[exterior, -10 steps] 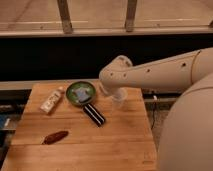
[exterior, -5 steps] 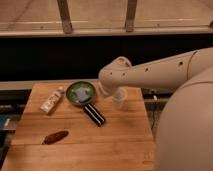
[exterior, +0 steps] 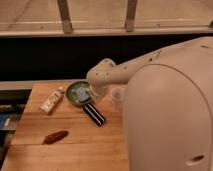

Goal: Push the eraser across the table

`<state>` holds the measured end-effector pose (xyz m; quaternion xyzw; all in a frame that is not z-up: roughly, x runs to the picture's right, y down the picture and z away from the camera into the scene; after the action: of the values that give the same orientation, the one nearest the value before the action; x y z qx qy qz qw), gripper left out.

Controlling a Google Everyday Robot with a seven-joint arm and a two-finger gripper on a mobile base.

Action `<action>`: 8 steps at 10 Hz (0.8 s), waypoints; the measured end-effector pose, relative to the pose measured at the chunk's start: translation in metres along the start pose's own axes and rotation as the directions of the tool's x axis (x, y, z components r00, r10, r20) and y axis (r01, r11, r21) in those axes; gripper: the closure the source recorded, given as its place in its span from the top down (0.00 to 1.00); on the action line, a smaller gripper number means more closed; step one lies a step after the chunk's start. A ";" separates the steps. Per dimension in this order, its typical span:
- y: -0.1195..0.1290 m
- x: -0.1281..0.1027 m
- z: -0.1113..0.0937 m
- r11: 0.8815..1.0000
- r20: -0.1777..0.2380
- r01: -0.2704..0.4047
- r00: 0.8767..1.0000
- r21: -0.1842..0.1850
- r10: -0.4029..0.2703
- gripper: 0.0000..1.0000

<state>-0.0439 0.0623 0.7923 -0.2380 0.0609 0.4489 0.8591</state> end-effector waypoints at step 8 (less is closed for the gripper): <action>-0.021 0.006 0.058 1.000 -0.129 -0.030 0.991 0.008 0.031 0.00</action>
<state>-0.0298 0.0836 0.8492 -0.2629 0.1212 0.4454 0.8472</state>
